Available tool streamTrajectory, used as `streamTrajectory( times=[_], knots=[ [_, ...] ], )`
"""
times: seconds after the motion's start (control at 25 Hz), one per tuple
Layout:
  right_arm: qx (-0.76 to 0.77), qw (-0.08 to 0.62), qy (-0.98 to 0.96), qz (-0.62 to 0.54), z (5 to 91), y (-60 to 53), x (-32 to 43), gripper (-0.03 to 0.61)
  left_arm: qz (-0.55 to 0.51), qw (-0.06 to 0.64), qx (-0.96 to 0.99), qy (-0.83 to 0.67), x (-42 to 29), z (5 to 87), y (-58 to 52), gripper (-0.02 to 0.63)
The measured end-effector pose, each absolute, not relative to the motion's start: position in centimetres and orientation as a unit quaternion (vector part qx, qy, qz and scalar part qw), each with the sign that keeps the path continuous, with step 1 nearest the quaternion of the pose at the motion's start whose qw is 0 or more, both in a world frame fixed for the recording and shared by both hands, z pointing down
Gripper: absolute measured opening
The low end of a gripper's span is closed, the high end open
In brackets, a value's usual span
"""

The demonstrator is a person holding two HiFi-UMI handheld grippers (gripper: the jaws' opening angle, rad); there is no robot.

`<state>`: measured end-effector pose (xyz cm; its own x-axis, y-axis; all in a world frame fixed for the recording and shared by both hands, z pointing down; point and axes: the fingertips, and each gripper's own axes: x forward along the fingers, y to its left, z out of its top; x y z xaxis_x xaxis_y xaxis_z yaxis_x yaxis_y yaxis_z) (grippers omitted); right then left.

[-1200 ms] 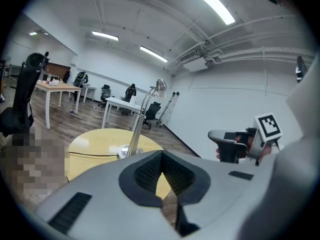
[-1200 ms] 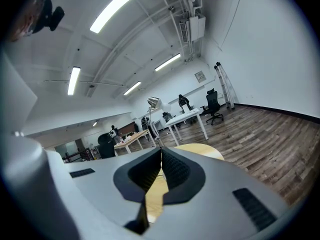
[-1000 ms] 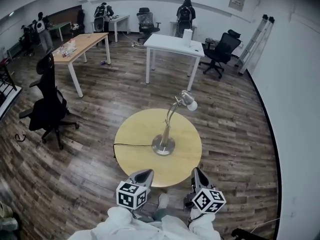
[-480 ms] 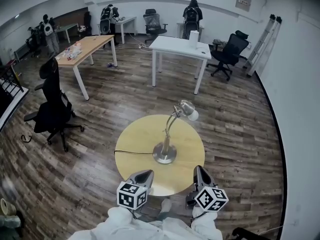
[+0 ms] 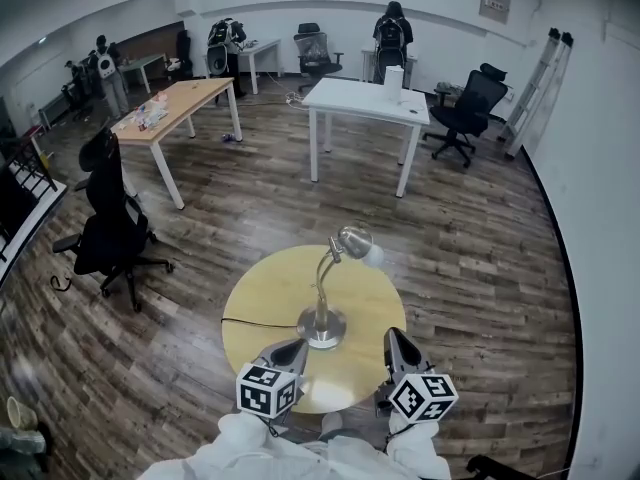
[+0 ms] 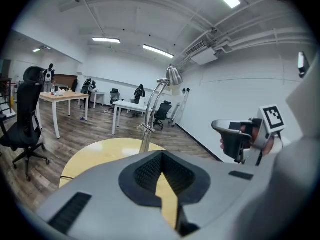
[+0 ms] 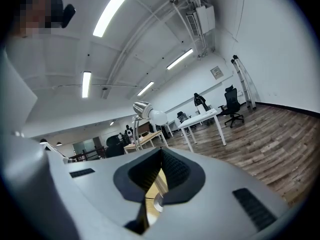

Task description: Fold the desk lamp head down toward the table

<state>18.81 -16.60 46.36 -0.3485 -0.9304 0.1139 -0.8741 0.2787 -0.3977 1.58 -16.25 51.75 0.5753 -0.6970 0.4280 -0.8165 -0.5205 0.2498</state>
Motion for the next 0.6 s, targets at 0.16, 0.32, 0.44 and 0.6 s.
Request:
streamTrajectory(
  times=[0.16, 0.32, 0.44, 0.6],
  knots=[
    [-0.557, 0.072, 0.801, -0.208, 46.8, -18.3, 20.4, 0.014, 0.144, 0.220, 0.853, -0.450, 2.6, 52.6, -17.5, -0.003],
    [-0.540, 0.075, 0.811, -0.212, 45.9, -19.8, 20.8, 0.014, 0.142, 0.213, 0.849, -0.463, 1.7, 54.7, -18.7, -0.003],
    [-0.533, 0.082, 0.813, -0.220, 44.2, -22.0, 21.3, 0.014, 0.157, 0.192, 0.849, -0.466, 0.8, 57.6, -20.7, -0.003],
    [-0.544, 0.095, 0.802, -0.227, 43.9, -23.4, 21.4, 0.014, 0.240, 0.196, 0.836, -0.453, 0.7, 65.2, -22.8, -0.003]
  ],
)
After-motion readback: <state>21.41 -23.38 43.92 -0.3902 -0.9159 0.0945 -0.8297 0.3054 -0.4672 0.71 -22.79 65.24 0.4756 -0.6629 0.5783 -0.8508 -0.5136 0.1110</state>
